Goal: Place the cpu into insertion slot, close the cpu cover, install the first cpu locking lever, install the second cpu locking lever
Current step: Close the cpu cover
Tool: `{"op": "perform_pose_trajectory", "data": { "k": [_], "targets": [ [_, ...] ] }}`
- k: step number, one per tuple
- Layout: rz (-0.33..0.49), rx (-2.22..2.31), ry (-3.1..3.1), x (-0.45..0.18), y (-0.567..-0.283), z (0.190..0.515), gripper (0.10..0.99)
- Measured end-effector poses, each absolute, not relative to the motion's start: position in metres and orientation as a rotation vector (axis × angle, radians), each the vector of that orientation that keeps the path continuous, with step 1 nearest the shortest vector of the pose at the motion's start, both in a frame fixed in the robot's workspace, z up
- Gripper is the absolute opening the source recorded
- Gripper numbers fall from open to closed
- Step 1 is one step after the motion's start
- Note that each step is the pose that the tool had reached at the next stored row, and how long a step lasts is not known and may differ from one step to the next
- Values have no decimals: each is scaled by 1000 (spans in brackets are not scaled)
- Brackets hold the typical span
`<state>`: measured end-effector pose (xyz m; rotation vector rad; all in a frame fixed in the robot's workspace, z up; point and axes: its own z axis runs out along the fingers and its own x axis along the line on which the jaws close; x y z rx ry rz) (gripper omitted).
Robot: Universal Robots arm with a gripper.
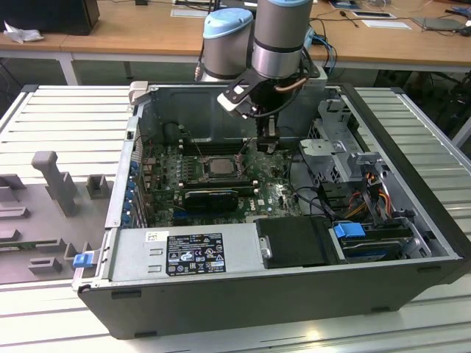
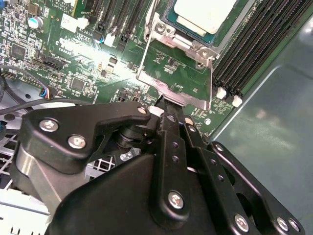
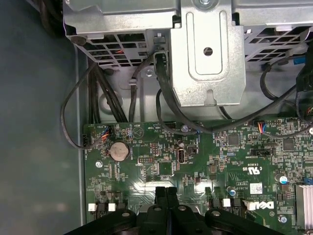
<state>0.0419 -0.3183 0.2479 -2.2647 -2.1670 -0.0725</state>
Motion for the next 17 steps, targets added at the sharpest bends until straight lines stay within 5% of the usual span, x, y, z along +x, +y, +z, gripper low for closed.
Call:
{"op": "perform_pose_trajectory", "data": {
  "k": [17],
  "targets": [
    [-73, -2265, -2167, 37, -318, 248, 106]
  ]
}}
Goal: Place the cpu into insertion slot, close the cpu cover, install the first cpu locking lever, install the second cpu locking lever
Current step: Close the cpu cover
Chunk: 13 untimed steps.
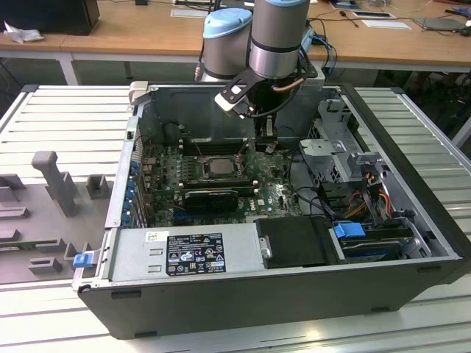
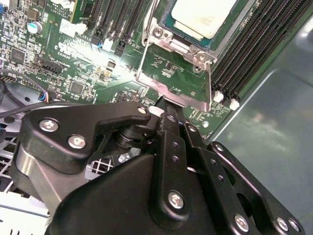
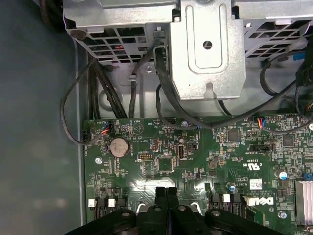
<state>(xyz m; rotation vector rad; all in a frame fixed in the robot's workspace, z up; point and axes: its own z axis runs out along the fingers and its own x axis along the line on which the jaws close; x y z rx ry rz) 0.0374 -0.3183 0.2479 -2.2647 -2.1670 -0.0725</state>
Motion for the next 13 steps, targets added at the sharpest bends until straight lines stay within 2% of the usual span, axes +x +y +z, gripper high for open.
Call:
{"op": "perform_pose_trajectory", "data": {
  "k": [13],
  "targets": [
    [-72, -2265, -2167, 34, -318, 248, 106]
  ]
}}
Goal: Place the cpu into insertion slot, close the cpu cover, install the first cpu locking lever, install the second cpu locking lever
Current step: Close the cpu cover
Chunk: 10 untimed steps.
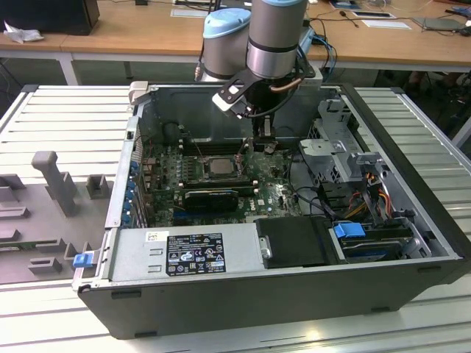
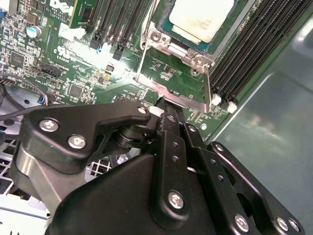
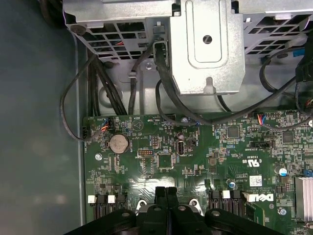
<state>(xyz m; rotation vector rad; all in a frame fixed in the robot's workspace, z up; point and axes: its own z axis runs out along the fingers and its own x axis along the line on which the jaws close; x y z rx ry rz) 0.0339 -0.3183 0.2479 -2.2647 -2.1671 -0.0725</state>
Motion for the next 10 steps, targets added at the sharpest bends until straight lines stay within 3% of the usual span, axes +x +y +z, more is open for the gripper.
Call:
{"op": "perform_pose_trajectory", "data": {
  "k": [10],
  "targets": [
    [-72, -2265, -2167, 30, -318, 248, 106]
  ]
}}
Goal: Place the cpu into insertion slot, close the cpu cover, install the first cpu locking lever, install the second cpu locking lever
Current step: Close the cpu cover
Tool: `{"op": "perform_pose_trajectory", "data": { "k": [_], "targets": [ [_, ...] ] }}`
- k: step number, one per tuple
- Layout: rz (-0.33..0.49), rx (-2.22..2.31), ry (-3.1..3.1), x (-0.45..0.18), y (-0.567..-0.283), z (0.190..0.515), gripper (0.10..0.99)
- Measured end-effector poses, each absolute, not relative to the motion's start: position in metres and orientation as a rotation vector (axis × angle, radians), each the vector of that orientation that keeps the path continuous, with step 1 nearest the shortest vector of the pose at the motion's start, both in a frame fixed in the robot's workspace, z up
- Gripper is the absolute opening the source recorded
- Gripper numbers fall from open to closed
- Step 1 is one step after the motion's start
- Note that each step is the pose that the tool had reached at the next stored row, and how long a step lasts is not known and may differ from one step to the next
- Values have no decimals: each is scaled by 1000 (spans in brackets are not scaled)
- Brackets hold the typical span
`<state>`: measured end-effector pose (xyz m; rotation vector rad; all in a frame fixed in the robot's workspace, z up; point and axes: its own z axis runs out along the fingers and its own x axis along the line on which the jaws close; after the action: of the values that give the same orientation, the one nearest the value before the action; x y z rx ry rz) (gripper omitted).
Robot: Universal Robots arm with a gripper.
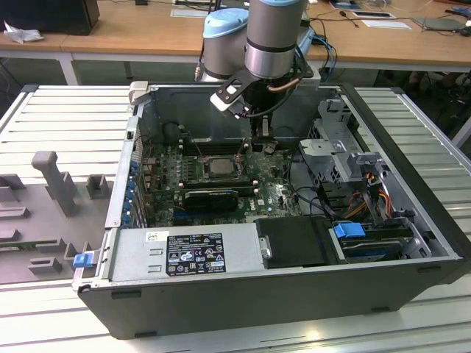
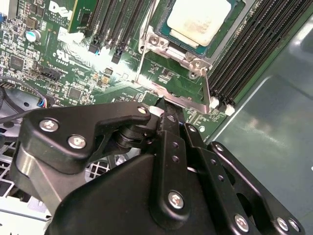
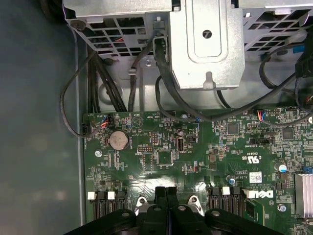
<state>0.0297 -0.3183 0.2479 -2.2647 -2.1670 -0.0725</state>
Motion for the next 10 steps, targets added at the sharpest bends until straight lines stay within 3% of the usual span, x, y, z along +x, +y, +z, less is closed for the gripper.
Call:
{"op": "perform_pose_trajectory", "data": {
  "k": [10],
  "targets": [
    [-73, -2264, -2167, 12, -318, 248, 106]
  ]
}}
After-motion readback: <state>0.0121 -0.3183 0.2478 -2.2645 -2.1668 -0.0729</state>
